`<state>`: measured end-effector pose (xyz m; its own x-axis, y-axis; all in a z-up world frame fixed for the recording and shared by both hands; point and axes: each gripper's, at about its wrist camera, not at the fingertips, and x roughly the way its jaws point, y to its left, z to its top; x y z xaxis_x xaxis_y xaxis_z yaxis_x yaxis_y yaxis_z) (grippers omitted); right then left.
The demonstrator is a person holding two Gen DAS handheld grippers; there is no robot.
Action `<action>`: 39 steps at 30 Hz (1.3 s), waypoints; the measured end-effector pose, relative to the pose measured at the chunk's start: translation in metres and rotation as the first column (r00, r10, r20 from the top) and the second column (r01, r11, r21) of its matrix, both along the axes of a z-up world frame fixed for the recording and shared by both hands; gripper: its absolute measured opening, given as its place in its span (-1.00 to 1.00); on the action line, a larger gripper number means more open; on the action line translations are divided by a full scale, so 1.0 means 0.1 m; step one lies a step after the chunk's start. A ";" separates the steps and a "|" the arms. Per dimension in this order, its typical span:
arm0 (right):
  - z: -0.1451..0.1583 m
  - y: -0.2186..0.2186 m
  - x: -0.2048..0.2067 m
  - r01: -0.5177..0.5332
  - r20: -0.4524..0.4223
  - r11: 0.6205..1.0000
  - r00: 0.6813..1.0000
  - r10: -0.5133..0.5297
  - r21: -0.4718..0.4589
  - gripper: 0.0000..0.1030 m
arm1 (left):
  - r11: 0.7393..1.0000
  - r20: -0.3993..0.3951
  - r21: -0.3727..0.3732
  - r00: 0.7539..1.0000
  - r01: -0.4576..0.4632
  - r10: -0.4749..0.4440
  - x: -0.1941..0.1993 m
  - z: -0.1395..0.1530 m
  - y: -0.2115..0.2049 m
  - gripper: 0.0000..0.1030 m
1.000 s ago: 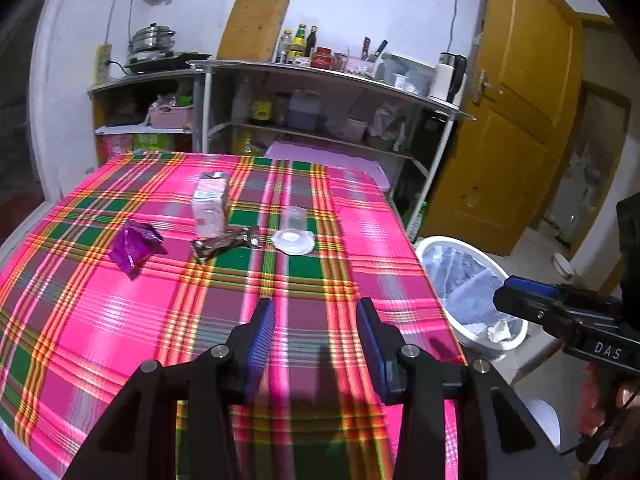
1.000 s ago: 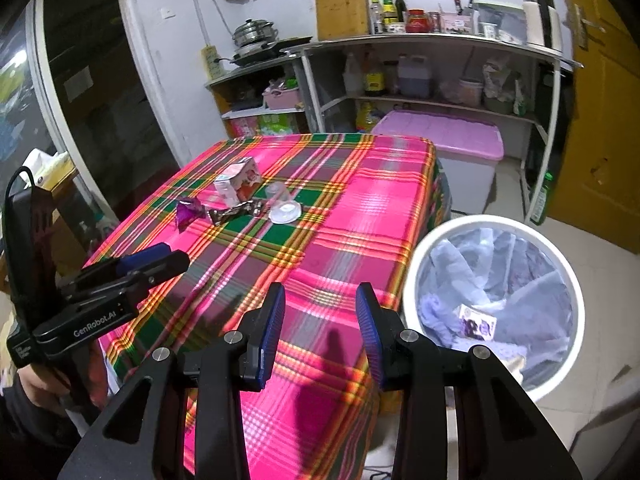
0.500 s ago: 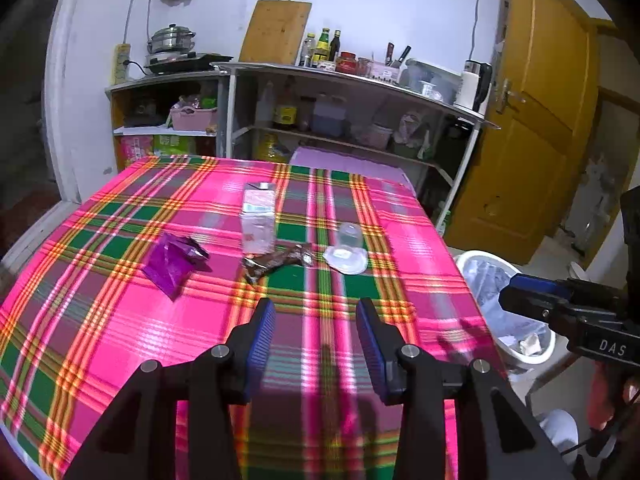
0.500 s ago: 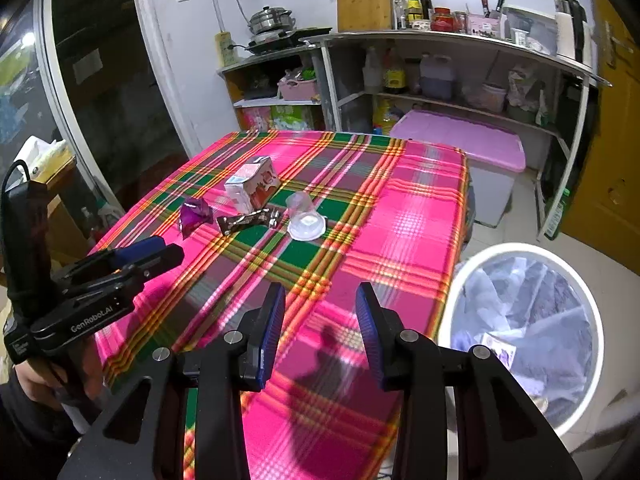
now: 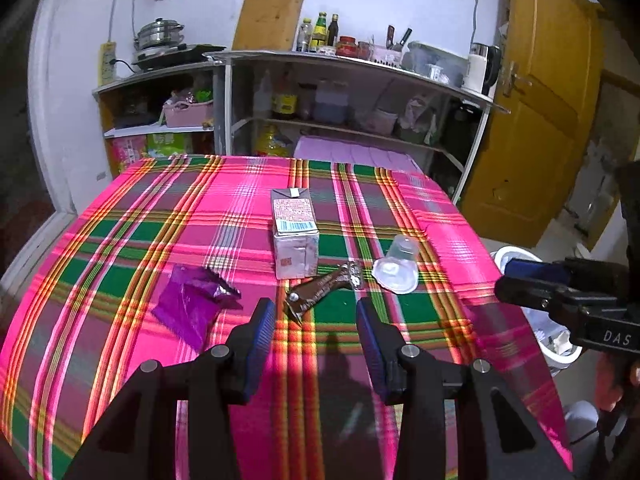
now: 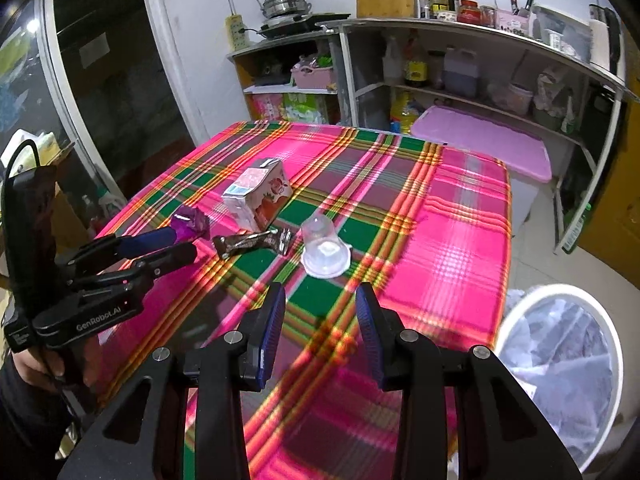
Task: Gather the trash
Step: 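Grasp the clear plastic cup with the right tool while the left tool reaches for the brown wrapper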
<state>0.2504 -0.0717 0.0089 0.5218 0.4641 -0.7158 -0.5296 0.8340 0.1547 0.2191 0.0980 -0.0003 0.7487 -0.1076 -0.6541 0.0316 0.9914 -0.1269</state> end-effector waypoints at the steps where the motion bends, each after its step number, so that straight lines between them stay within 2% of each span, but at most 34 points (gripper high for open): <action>1: -0.02 0.03 0.05 -0.001 -0.002 1.000 1.000 0.001 -0.004 -0.27 | 1.000 -0.004 0.002 1.000 0.004 -0.004 0.03 -0.01 0.01 -0.18; 20: -0.36 0.53 0.70 -0.035 -0.046 0.997 0.998 0.032 -0.068 -0.27 | 0.999 -0.034 -0.028 0.999 0.032 -0.033 0.28 -0.19 0.23 -0.18; 23: -0.38 0.57 0.70 -0.047 -0.040 0.997 0.998 0.045 -0.059 -0.37 | 0.998 -0.043 -0.032 0.998 0.047 -0.049 0.34 -0.22 0.23 -0.18; 26: -0.37 0.54 0.67 -0.048 -0.036 0.998 0.998 0.047 -0.048 -0.37 | 0.997 -0.051 -0.028 0.996 0.066 -0.068 0.42 -0.24 0.20 -0.07; 34: -0.24 0.33 0.52 -0.035 -0.019 0.999 0.999 0.035 0.001 -0.37 | 0.991 -0.076 -0.003 0.988 0.132 -0.132 0.66 -0.30 0.07 -0.06; 39: -0.20 0.18 0.44 -0.015 -0.024 1.000 1.000 0.015 0.022 -0.37 | 0.981 -0.119 -0.004 0.974 0.192 -0.191 0.70 -0.37 -0.03 -0.06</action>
